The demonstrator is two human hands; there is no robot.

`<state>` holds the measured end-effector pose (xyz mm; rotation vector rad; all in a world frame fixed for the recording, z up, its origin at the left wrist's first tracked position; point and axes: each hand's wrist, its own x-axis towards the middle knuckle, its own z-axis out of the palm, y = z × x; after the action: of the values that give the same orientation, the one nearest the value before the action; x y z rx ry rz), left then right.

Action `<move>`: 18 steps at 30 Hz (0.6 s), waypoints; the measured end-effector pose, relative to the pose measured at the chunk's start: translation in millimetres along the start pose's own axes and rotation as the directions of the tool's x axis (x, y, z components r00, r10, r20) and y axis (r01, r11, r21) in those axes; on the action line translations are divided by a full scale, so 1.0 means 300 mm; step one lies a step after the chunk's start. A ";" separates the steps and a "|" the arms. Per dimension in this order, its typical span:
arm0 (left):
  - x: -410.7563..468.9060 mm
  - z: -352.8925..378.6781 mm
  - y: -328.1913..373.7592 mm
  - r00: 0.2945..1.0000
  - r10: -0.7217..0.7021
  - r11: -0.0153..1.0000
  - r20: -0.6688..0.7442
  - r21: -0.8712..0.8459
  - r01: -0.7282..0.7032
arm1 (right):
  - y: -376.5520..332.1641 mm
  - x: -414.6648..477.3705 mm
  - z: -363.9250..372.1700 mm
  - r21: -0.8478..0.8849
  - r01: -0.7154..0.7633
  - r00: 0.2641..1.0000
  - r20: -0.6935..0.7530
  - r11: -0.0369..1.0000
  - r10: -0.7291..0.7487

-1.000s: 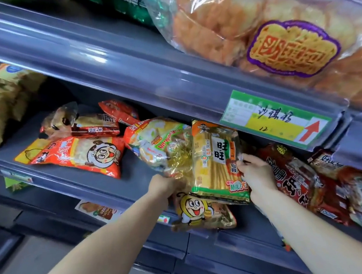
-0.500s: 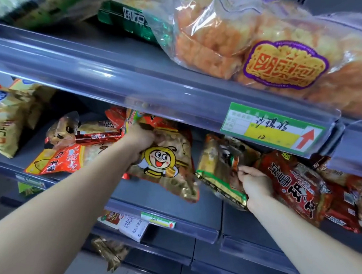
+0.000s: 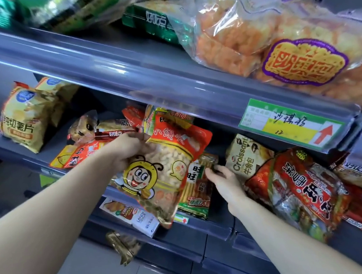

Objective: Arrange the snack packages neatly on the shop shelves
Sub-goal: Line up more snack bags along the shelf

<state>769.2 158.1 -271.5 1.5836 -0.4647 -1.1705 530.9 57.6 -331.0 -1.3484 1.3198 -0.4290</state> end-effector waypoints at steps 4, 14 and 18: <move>-0.006 0.047 -0.034 0.998 -0.006 0.997 0.056 -0.079 0.011 | -0.063 -0.057 0.004 0.209 -0.070 0.982 0.187 0.975 0.030; -0.040 0.183 -0.054 0.937 -0.012 0.980 0.348 -0.183 0.081 | -0.078 -0.188 -0.117 0.162 0.026 1.000 0.003 0.986 -0.027; -0.098 0.294 -0.060 0.868 0.033 0.984 0.496 -0.170 0.060 | -0.048 -0.247 -0.220 0.349 0.007 0.999 -0.041 0.937 0.008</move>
<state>675.7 142.3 -270.6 1.1185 -0.6599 -1.5935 458.8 87.4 -268.0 -1.0461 1.2100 -0.6617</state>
